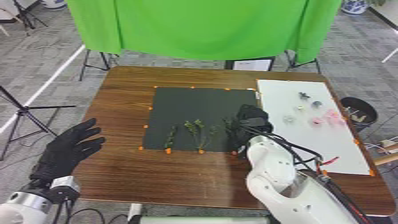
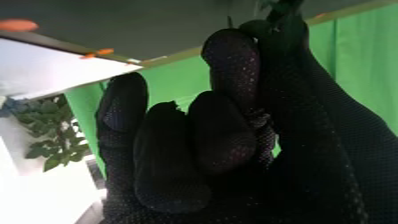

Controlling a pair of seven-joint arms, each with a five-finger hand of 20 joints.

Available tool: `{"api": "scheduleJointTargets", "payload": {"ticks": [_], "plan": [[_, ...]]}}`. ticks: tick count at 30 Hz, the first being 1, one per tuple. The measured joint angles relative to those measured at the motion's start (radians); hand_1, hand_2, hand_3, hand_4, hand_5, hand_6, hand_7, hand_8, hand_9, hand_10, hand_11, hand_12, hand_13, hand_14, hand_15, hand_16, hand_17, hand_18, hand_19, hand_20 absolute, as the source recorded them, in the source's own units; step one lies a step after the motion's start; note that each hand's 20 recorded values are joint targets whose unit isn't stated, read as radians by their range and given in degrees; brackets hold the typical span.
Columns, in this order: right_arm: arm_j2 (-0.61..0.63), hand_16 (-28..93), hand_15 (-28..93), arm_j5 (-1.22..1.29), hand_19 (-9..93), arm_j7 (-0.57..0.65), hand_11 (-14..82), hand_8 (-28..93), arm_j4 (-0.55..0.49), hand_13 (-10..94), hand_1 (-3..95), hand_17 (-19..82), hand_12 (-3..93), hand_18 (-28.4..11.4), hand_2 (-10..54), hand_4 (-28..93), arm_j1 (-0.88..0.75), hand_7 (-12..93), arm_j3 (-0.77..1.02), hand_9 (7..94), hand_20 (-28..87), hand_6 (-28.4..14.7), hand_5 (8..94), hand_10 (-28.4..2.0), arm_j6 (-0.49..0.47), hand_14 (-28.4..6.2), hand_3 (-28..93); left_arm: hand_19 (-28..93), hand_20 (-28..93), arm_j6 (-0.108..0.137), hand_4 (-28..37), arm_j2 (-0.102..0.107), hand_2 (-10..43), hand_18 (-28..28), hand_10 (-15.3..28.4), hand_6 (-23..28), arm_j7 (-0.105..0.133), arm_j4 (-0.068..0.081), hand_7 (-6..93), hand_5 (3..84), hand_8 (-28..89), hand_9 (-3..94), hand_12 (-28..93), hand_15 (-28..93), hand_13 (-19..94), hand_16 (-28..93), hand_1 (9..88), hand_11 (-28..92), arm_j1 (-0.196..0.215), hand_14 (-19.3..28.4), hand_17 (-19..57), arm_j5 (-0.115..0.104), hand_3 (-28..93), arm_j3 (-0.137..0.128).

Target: Arrange flowers

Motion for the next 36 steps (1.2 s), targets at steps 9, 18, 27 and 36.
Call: {"api": "scheduleJointTargets", "payload": {"ticks": [9, 18, 27, 36], "plan": [[0.0, 40, 87, 0.01, 82, 0.0, 68.7, 24, 0.0, 81, 41.6, 34, 54.3, -19.1, -9.5, -21, -0.002, 54, -0.009, 85.2, 40, -0.9, 74.9, -6.2, -0.024, -8.1, 86, 41, 9, 0.0, -28.3, 0.0, -2.6, 22.3, 13.2, 5.4, 0.0, 0.001, 17.6, 31.5, -10, 26.9, 18, 46, 20, -4, 23.3, 24, -0.004, 17.8, -9.6, 0.0, 72, 0.004], [-0.002, 40, 87, 0.01, 82, 0.014, 68.0, 23, 0.001, 81, 41.9, 34, 55.1, -19.1, -9.5, -24, -0.005, 54, -0.009, 84.8, 40, 0.0, 74.6, -6.4, -0.054, -7.9, 85, 41, 9, 0.0, -28.3, 0.0, -2.7, 22.4, 13.3, 5.4, -0.001, 0.002, 17.6, 31.5, -10, 26.9, 18, 46, 20, -4, 23.2, 24, -0.005, 17.8, -9.6, 0.0, 72, 0.004], [-0.001, 41, 86, 0.013, 82, 0.024, 67.0, 22, 0.004, 80, 33.9, 33, 55.7, -19.6, -9.5, -25, -0.009, 52, -0.004, 84.3, 40, 0.9, 74.6, -6.9, -0.069, -8.2, 83, 41, 9, -0.001, -28.3, 0.001, -2.6, 22.4, 13.3, 5.5, -0.002, 0.002, 17.6, 31.5, -10, 26.9, 18, 46, 20, -4, 23.3, 24, -0.005, 17.8, -9.6, 0.0, 72, 0.004], [0.014, 41, 86, 0.018, 82, 0.041, 66.4, 9, 0.002, 79, 25.2, 32, 56.4, -20.3, -9.5, -27, -0.01, 50, 0.009, 83.7, 40, 0.1, 74.6, -7.3, -0.087, -8.7, 85, 41, 9, -0.002, -28.3, 0.001, -2.6, 22.4, 13.2, 5.4, -0.002, 0.002, 17.7, 31.5, -10, 26.9, 18, 46, 20, -4, 23.3, 24, -0.003, 17.8, -9.6, 0.0, 72, 0.003]]}}
